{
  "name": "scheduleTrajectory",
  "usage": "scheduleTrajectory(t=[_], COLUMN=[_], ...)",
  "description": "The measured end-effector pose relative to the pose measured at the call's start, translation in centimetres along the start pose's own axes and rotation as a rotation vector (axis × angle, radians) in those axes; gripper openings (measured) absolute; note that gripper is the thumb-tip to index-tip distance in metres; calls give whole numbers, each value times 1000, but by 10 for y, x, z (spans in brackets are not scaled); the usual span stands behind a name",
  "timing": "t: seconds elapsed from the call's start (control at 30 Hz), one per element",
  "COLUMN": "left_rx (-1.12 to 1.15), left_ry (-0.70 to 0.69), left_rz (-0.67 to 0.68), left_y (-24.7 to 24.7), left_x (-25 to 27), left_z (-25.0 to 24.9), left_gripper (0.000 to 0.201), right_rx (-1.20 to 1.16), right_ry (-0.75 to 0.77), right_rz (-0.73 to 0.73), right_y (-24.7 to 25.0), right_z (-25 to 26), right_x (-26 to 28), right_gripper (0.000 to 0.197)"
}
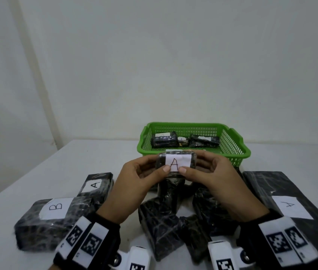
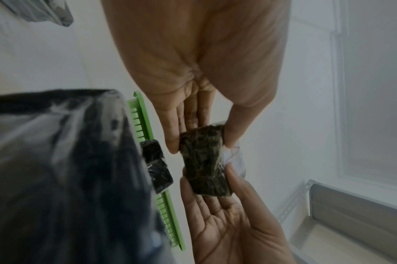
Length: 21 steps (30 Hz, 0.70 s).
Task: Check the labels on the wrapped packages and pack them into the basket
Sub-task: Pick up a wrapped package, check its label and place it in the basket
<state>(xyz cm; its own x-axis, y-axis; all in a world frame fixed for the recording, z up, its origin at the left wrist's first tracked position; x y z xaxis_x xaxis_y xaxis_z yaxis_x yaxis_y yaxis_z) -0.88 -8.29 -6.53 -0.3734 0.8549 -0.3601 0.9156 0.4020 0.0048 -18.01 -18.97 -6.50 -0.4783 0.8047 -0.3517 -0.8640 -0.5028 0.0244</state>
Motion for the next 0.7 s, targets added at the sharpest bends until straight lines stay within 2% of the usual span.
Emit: scheduleTrajectory(t=[0.17, 0.33, 0.5, 0.57, 0.7], left_rx=[-12, -8, 41, 46, 73], left_ry=[-32, -105, -158, -135, 5], left_rz=[34, -1, 39, 77, 147], left_y=[-2, 1, 4, 3, -1], left_x=[0, -2, -4, -3, 1], left_z=[-1, 1, 2, 3, 4], left_gripper=[38, 43, 46, 50, 64], right_rx=[-7, 46, -61, -87, 5], right_ry=[20, 38, -109, -129, -71], right_rz=[-46, -10, 51, 47, -30], right_y=[1, 0, 2, 3, 5], right_z=[-2, 0, -1, -1, -5], right_x=[-1, 1, -3, -3, -4], right_gripper=[62, 64, 71, 67, 43])
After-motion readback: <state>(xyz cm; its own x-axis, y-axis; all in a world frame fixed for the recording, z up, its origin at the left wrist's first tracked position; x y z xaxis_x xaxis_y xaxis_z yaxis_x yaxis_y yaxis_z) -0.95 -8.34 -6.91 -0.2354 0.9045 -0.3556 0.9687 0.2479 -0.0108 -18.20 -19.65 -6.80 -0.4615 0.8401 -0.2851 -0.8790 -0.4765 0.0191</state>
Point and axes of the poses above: each hand's wrist, its own x-axis away from the middle knuckle, its own y-axis out of the back of the hand, z = x × y, the point moved 2 cm from there along -x, towards the middle knuckle, and after that the axes turned 5 degrees about -z, right-handed, at the moved point
